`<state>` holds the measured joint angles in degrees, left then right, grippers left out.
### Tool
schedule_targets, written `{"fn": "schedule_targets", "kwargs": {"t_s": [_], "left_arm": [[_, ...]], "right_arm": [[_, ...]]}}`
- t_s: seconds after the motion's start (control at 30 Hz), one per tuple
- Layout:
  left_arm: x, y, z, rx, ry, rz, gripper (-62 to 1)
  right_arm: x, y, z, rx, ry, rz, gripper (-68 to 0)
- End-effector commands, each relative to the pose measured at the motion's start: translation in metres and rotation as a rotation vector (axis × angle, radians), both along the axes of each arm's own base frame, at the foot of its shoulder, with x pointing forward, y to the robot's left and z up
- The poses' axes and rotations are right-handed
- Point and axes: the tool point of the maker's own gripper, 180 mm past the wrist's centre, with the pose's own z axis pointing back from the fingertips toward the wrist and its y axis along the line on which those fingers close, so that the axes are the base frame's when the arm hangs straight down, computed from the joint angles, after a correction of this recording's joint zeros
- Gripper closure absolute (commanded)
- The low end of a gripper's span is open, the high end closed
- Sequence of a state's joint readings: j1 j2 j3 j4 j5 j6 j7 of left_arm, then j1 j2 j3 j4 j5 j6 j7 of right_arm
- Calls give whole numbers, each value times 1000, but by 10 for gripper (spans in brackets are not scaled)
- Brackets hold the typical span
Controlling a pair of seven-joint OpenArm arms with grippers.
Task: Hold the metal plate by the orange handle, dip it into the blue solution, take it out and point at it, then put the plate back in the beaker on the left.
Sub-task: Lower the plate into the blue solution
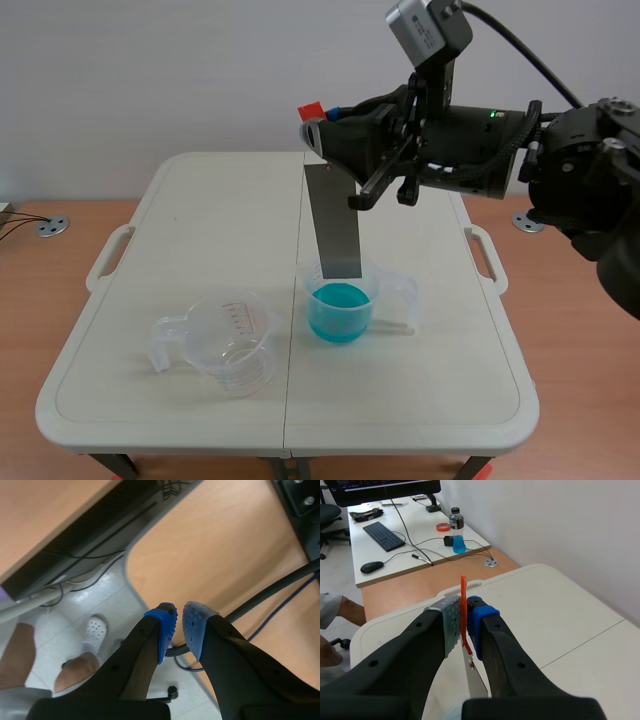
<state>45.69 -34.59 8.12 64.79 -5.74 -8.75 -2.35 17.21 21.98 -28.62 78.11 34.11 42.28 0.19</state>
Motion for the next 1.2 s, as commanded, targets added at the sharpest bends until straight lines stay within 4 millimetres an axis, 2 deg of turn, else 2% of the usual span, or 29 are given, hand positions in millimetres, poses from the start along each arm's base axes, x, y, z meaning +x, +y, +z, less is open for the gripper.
{"fn": "schedule_targets", "kwargs": {"t_s": [0.0,0.3,0.67,1.17], "left_arm": [[1,-5,-1,-11,-6,6,-92],[-7,-23,-13,-33,6,33,-92],[-7,-24,-13,-36,6,36,-92],[-7,-24,-13,-36,7,36,-92]], "right_arm": [[2,3,10,29,-24,9,-13],[4,6,-20,-12,24,0,-13],[6,2,-36,-31,50,-16,-13],[4,-4,-64,-145,64,-18,-13]]}}
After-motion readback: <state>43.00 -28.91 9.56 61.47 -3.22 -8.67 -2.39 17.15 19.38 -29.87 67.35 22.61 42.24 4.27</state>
